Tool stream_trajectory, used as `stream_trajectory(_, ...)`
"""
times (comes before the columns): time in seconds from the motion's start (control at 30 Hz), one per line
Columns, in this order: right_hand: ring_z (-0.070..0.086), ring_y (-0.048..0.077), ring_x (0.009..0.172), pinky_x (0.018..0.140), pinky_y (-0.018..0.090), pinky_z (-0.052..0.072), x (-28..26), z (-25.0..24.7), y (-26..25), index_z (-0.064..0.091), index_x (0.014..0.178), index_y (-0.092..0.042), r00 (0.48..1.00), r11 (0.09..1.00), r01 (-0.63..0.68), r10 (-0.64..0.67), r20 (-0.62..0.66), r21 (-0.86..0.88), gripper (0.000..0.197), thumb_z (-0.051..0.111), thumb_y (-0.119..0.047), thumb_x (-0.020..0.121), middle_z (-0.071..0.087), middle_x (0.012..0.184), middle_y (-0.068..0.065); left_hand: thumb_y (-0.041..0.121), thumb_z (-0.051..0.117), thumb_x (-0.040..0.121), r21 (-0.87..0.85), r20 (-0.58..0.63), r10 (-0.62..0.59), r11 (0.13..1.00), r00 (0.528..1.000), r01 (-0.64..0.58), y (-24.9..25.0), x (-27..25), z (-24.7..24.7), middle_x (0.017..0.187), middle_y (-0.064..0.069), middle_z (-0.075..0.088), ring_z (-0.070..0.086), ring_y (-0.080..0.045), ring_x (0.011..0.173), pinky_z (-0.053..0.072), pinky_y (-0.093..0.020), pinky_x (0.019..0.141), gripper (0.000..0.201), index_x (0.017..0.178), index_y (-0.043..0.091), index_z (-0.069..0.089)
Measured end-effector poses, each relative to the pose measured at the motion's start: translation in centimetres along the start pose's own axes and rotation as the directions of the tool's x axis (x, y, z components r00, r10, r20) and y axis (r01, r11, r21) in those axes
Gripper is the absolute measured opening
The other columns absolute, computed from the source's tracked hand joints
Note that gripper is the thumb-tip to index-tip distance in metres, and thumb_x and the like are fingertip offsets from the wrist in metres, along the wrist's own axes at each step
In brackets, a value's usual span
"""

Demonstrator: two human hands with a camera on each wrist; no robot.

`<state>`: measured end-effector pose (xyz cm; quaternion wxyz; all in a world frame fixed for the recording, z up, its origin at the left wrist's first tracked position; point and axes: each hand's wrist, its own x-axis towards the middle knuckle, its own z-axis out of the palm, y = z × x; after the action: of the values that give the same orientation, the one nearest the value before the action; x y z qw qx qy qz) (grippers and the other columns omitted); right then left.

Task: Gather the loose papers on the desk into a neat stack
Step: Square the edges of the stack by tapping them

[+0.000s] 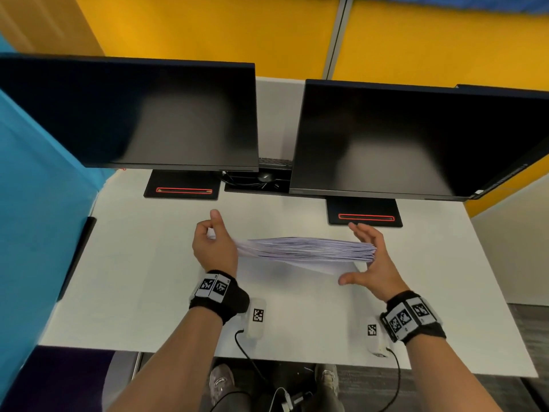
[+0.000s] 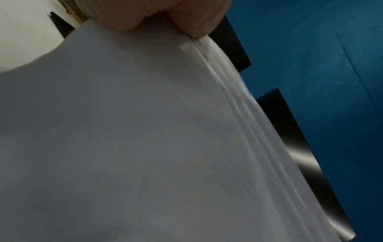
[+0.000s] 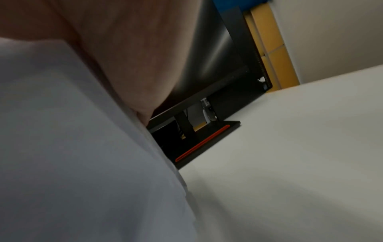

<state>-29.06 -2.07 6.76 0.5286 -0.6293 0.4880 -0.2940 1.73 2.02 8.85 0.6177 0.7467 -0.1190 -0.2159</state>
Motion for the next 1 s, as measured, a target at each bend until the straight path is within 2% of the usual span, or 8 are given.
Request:
stream_trajectory(0.2, 0.038, -0.017, 0.127, 0.105, 0.006, 0.029, -0.3, -0.4, 1.2, 0.026, 0.145, -0.036, 0.997, 0.952, -0.044, 0.062, 0.049, -0.302, 0.126, 0.1, -0.031, 0.043, 0.037, 0.144, -0.03, 0.051, 0.051, 0.095, 0.027, -0.042, -0.055, 0.998, 0.998, 0.056, 0.7, 0.7, 1.0, 0.075, 0.011, 0.054, 0.051, -0.002, 0.072, 0.039, -0.023, 0.078, 0.046, 0.087, 0.007, 0.061)
stream_trajectory(0.33, 0.059, -0.021, 0.09, 0.091, 0.009, 0.048, 0.8, 0.8, 3.0, 0.062, 0.113, -0.017, 0.963, 0.978, -0.139, 0.097, -0.25, -0.157, 0.061, 0.093, -0.022, 0.061, 0.068, 0.108, -0.018, 0.049, 0.051, 0.096, 0.049, 0.01, -0.034, 0.998, 0.999, 0.034, 1.5, 0.9, 1.5, 0.073, 0.012, 0.052, 0.049, 0.0, 0.068, 0.032, -0.009, 0.062, 0.046, 0.089, 0.005, 0.062)
stream_trajectory(0.43, 0.062, -0.014, 0.061, 0.063, 0.003, 0.047, 1.9, 1.9, 1.6, 0.064, 0.075, -0.017, 0.924, 0.987, -0.145, 0.159, -0.348, 0.067, 0.026, 0.087, -0.026, 0.07, 0.069, 0.072, -0.013, 0.052, 0.049, 0.096, 0.054, 0.057, -0.027, 0.998, 0.998, 0.024, 1.8, 1.1, 1.1, 0.075, 0.013, 0.054, 0.05, 0.001, 0.071, 0.035, -0.012, 0.064, 0.048, 0.091, 0.006, 0.062)
stream_trajectory(0.57, 0.068, 0.007, 0.073, 0.061, 0.008, 0.051, 1.5, 1.9, -0.3, 0.07, 0.094, -0.016, 0.889, 0.984, -0.083, 0.144, -0.434, 0.156, 0.017, 0.076, -0.006, 0.081, 0.071, 0.086, -0.004, 0.015, 0.05, 0.099, -0.053, 0.382, 0.11, 0.994, 0.918, -0.097, 1.7, 2.6, -2.1, 0.096, 0.007, 0.062, 0.061, -0.01, 0.094, 0.049, -0.022, 0.084, 0.023, 0.12, 0.021, 0.052)
stream_trajectory(0.63, 0.069, 0.0, 0.073, 0.064, 0.008, 0.052, 0.9, 1.4, -1.2, 0.07, 0.101, -0.012, 0.875, 0.984, -0.037, 0.116, -0.47, 0.175, 0.021, 0.074, -0.004, 0.082, 0.071, 0.089, -0.004, -0.007, 0.068, 0.079, -0.092, 0.606, 0.2, 0.979, 0.77, -0.181, 0.1, 4.0, -4.2, 0.113, 0.007, 0.065, 0.062, -0.005, 0.105, 0.05, -0.017, 0.087, 0.071, 0.137, 0.022, 0.04)
stream_trajectory(0.7, 0.067, -0.009, 0.07, 0.065, 0.005, 0.05, 0.3, 1.0, -2.2, 0.069, 0.102, -0.01, 0.876, 0.985, -0.01, 0.091, -0.474, 0.171, 0.022, 0.072, -0.001, 0.082, 0.07, 0.089, -0.004, 0.002, 0.089, 0.059, 0.047, 0.69, 0.185, 0.953, 0.7, -0.298, -1.0, 4.4, -4.7, 0.125, 0.014, 0.062, 0.056, 0.002, 0.115, 0.044, -0.013, 0.095, 0.096, 0.14, 0.025, 0.044)
stream_trajectory(0.87, 0.065, -0.012, 0.07, 0.068, 0.004, 0.048, 0.1, 1.0, -3.9, 0.068, 0.087, -0.023, 0.896, 0.994, 0.063, -0.015, -0.444, 0.094, 0.027, 0.072, 0.003, 0.082, 0.071, 0.078, -0.016, 0.01, 0.074, 0.084, 0.255, 0.627, 0.175, 0.875, 0.759, -0.412, -0.8, 4.4, -2.4, 0.098, 0.011, 0.061, 0.053, -0.001, 0.081, 0.036, 0.007, 0.073, 0.03, 0.109, 0.019, 0.061)
stream_trajectory(1.0, 0.068, -0.004, 0.091, 0.082, 0.012, 0.05, 0.2, 0.2, -3.0, 0.07, 0.103, -0.024, 0.913, 0.991, 0.094, -0.05, -0.404, 0.09, 0.031, 0.072, -0.001, 0.083, 0.075, 0.093, -0.022, 0.007, 0.072, 0.085, 0.293, 0.668, 0.184, 0.826, 0.721, -0.482, -1.8, 4.6, -1.8, 0.094, 0.006, 0.066, 0.057, 0.002, 0.077, 0.045, -0.005, 0.078, 0.019, 0.103, 0.009, 0.067)
